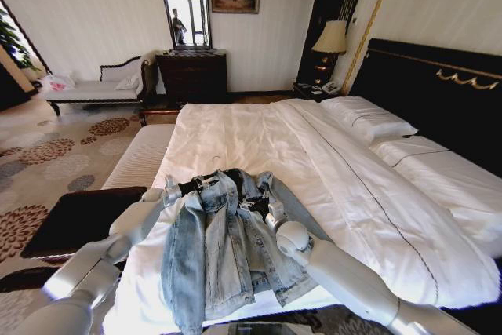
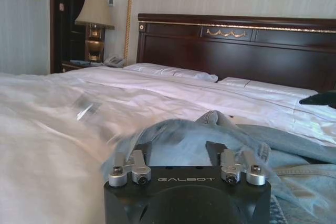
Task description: Pick up the clothes from the bed and hang them on the clothes hanger.
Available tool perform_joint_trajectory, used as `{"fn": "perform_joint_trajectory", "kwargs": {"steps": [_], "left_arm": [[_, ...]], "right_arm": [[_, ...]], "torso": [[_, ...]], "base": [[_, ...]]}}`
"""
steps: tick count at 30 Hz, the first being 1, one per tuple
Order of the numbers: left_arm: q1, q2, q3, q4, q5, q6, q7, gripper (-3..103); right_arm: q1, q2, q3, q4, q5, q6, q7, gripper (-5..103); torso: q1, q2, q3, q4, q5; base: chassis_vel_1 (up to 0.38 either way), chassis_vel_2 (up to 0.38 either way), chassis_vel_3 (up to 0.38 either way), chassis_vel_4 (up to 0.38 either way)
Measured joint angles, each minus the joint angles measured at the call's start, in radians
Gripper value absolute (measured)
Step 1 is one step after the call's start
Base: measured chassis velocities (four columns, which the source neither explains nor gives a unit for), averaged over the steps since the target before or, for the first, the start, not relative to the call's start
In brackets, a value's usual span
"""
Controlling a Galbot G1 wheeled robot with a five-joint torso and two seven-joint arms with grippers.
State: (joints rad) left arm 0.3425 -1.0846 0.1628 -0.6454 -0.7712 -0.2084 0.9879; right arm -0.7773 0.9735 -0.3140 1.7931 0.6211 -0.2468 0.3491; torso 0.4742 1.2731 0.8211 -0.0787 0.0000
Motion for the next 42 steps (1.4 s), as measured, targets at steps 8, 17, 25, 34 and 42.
{"fn": "perform_joint_trajectory", "kwargs": {"steps": [8,17,25,34,42], "left_arm": [[0.116,0.075,-0.109,-0.149,0.031,-0.017,-0.003,88],[0.465,0.22,-0.382,-0.486,-0.093,-0.002,-0.184,100],[0.776,0.187,-0.674,-0.656,-0.093,-0.002,-0.209,100],[1.138,0.094,-0.947,-0.809,-0.152,-0.034,-0.186,100],[1.295,0.037,-1.041,-0.911,-0.212,-0.057,-0.173,100]], "right_arm": [[0.012,-0.009,0.015,0.002,0.037,-0.006,0.008,100],[0.178,-0.025,-0.025,-0.086,0.122,-0.056,0.002,100],[0.429,0.057,-0.175,-0.366,0.138,-0.072,-0.059,100],[0.679,0.231,-0.399,-0.504,0.213,-0.134,-0.129,100],[0.799,0.304,-0.529,-0.672,0.215,-0.169,-0.199,100]], "torso": [[0.0,0.0,0.0,-0.0003,-0.0001],[0.0,0.0,0.0,0.0019,0.0],[0.0,0.0,0.0,-0.0004,0.0001],[0.0,0.0,0.0,0.0007,-0.0003],[0.0,0.0,0.0,-0.0004,-0.0002]], "base": [[0.0,0.0,0.0,0.0],[0.0,0.0,0.0,0.0],[-0.002,0.0,-0.005,-0.006],[0.0,0.0,0.0,0.0],[0.0,0.0,0.0,0.0]]}}
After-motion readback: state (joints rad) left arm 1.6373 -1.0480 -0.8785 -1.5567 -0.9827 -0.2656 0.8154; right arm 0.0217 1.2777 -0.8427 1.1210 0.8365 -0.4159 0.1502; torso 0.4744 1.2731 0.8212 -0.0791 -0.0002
